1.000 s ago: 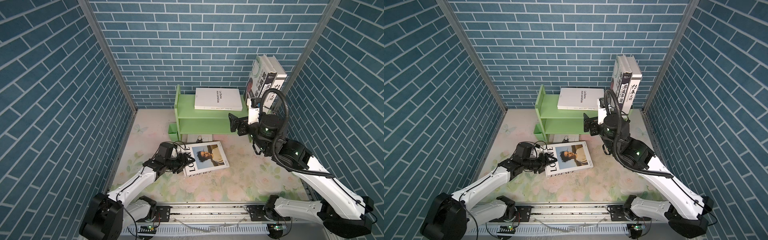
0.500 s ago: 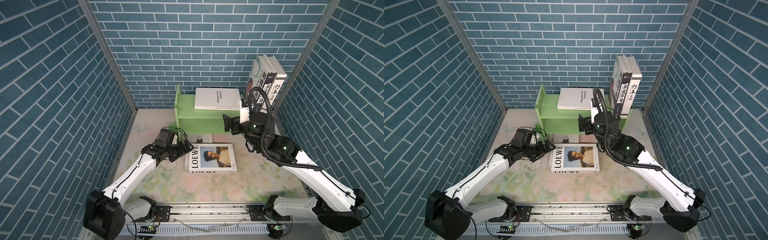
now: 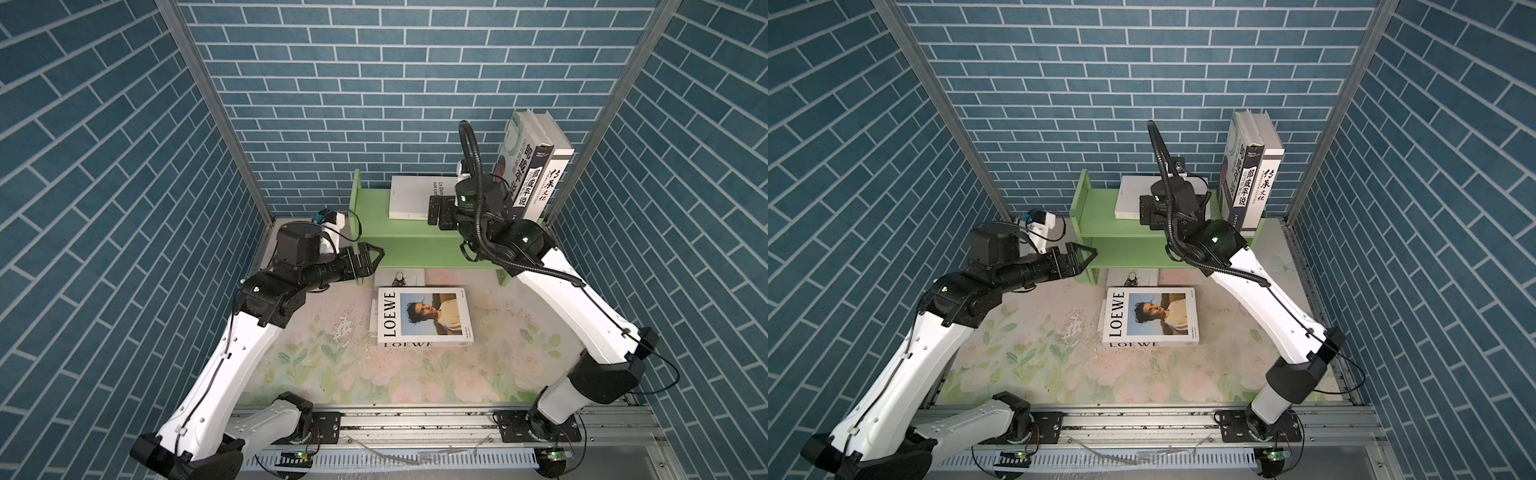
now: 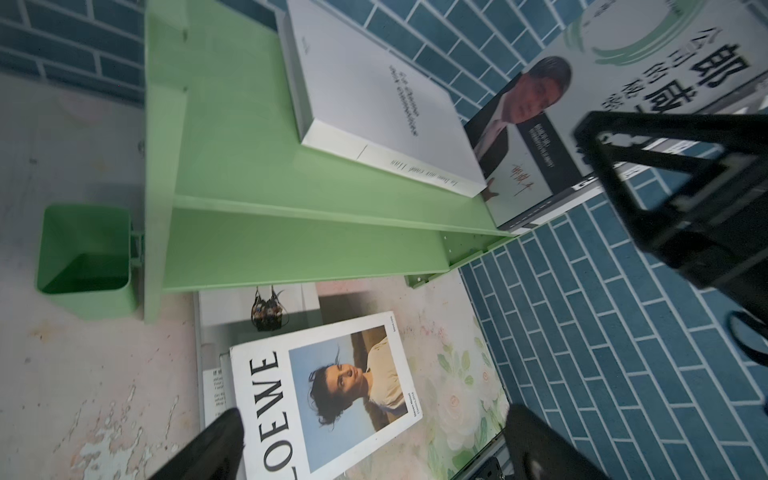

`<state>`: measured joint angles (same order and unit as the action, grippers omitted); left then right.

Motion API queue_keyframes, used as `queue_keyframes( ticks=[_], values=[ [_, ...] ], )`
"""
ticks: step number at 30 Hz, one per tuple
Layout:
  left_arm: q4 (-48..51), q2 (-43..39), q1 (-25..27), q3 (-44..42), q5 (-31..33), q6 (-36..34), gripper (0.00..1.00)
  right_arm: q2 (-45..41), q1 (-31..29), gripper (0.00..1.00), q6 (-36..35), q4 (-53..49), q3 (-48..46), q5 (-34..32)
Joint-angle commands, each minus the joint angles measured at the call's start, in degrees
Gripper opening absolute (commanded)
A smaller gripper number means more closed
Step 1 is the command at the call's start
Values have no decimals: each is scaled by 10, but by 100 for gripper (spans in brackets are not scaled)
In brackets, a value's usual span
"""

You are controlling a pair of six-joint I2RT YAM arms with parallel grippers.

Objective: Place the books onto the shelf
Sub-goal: 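Move the right gripper to the shelf books while the left rises, then grasp the white 'La Dame aux camélias' book on the shelf top with both grippers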

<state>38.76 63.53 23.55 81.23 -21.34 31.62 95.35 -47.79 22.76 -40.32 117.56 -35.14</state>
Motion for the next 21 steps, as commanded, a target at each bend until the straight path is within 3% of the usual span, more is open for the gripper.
queue_keyframes(
  ticks=[1, 10, 16, 21],
  values=[
    [-9, 35, -1, 42, 0, -41, 100, 30, 11, 98, 71, -86, 46, -53],
    [-149, 128, 1, 62, 63, -2, 100, 83, 97, 98, 114, -87, 72, -12],
    [-142, 216, 5, 124, 78, 5, 99, 115, 151, 98, 122, -86, 82, 63],
    [-143, 277, 10, 162, 99, 7, 99, 128, 159, 98, 116, -87, 82, 67]
  ],
)
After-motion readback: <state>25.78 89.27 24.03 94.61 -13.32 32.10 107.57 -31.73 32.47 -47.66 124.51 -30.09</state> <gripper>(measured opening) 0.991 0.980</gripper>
